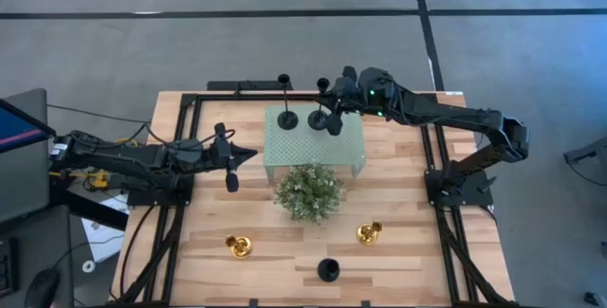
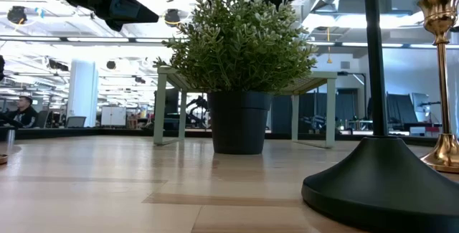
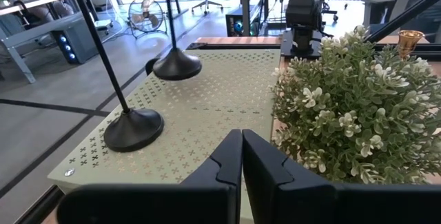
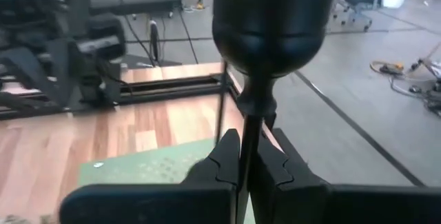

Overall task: Pick & Place candle stick holders
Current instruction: Put the top black candle holder on the shelf

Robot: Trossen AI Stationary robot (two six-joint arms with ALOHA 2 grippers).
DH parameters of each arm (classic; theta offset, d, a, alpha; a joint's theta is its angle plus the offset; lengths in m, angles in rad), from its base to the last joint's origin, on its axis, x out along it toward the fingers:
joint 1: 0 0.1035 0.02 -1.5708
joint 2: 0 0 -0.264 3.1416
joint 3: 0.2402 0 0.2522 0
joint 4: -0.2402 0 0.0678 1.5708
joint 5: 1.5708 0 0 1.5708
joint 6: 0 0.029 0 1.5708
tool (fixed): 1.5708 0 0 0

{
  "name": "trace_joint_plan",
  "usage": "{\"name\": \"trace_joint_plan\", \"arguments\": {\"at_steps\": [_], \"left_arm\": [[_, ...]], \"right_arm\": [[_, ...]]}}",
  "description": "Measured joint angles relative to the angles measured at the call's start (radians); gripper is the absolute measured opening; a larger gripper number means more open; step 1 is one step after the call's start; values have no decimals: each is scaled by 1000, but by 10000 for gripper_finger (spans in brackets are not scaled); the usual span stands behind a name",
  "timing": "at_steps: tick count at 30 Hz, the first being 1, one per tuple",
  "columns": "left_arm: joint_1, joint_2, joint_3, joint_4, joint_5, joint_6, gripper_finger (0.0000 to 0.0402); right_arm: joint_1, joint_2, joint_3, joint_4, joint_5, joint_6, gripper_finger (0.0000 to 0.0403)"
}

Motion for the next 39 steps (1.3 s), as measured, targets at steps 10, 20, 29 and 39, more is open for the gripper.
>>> {"name": "trace_joint_plan", "arguments": {"at_steps": [10,20,29,39], "left_arm": [[0,0,0,0,0,0,11],[0,0,0,0,0,0,11],[0,0,0,0,0,0,11],[0,0,0,0,0,0,11]], "right_arm": [[-49,55,0,50,-101,33,0],[-63,56,0,43,-101,36,0],[-62,57,0,6,-101,51,0],[-65,67,1,9,-101,46,2]]}}
